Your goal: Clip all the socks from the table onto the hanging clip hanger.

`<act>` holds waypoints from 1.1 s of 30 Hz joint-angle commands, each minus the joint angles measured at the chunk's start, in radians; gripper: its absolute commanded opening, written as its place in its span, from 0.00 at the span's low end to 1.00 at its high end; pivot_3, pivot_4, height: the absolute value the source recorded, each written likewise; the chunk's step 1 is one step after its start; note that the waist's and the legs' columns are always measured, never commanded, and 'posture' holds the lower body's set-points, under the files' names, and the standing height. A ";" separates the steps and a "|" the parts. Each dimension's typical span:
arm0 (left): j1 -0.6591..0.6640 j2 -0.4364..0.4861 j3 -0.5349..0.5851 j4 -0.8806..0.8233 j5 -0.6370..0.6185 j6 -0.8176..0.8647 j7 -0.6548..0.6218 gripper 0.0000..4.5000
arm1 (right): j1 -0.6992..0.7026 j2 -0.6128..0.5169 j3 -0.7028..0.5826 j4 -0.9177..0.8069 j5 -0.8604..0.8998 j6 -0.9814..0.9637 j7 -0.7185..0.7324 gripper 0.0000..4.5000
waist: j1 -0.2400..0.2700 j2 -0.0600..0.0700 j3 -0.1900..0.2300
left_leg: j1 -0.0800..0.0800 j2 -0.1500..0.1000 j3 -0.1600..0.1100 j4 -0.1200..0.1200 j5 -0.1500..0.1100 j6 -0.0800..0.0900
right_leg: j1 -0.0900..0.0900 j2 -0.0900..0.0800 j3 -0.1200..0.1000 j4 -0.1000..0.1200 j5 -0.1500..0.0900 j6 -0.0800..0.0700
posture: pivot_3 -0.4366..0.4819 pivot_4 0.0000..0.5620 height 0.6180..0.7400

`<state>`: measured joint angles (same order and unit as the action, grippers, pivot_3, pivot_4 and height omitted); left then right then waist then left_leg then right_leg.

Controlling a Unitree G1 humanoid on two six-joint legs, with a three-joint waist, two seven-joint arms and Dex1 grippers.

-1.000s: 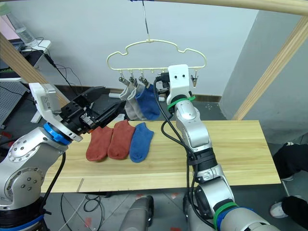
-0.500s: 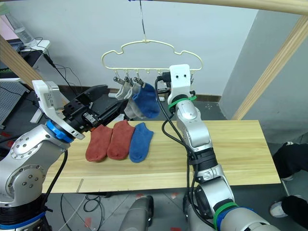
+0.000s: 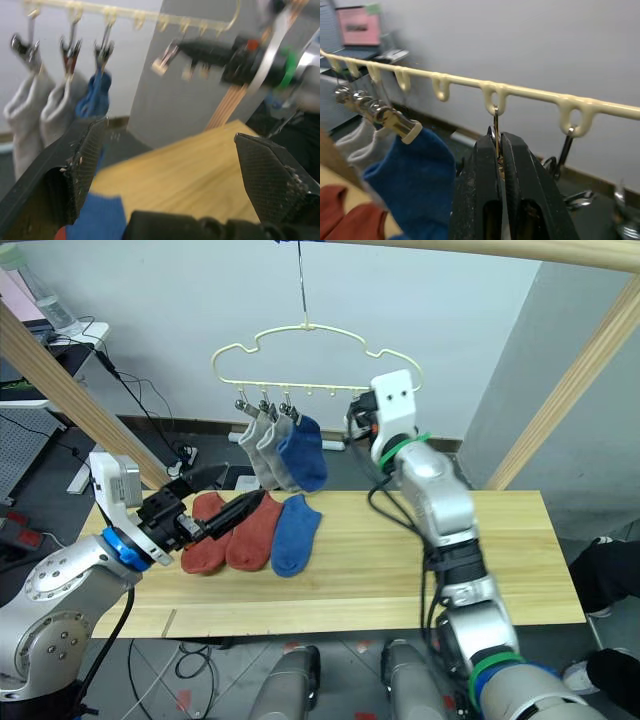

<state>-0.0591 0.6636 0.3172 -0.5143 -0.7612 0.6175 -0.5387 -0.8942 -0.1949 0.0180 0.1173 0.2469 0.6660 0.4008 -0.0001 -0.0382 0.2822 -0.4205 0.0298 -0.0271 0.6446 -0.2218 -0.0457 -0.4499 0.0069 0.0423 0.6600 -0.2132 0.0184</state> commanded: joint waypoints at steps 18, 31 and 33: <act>0.017 -0.135 -0.210 0.331 0.377 -0.264 -0.031 1.00 | -0.140 -0.197 0.001 -0.001 0.205 0.307 0.342 0.00 | -0.005 0.003 0.002 | -0.001 0.001 0.001 -0.002 -0.001 0.001 | -0.001 0.001 0.001 -0.002 -0.001 -0.001 | 0.53 0.53 1.00; -0.100 -0.301 -0.397 0.597 0.677 -0.434 0.120 1.00 | -0.120 -0.192 -0.009 -0.046 0.213 0.330 0.287 0.00 | -0.010 0.005 0.004 | -0.002 0.000 0.000 -0.001 -0.001 0.001 | -0.001 0.000 0.000 -0.001 -0.001 -0.001 | 0.50 0.53 1.00; -0.151 -0.318 -0.407 0.671 0.721 -0.450 0.162 1.00 | -0.117 -0.189 -0.011 -0.050 0.214 0.332 0.277 0.00 | -0.011 0.005 0.004 | -0.002 0.000 0.000 -0.001 -0.001 0.001 | -0.001 0.000 0.000 -0.001 -0.001 -0.001 | 0.49 0.53 1.00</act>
<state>-0.1935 0.3526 -0.0794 0.1300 -0.0787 0.1999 -0.4087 -1.0062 -0.3839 0.0219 0.1106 0.4454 0.9933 0.6812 -0.0110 -0.0332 0.2859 -0.4229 0.0302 -0.0270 0.6438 -0.2223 -0.0450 -0.4511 0.0072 0.0424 0.6587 -0.2139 0.0176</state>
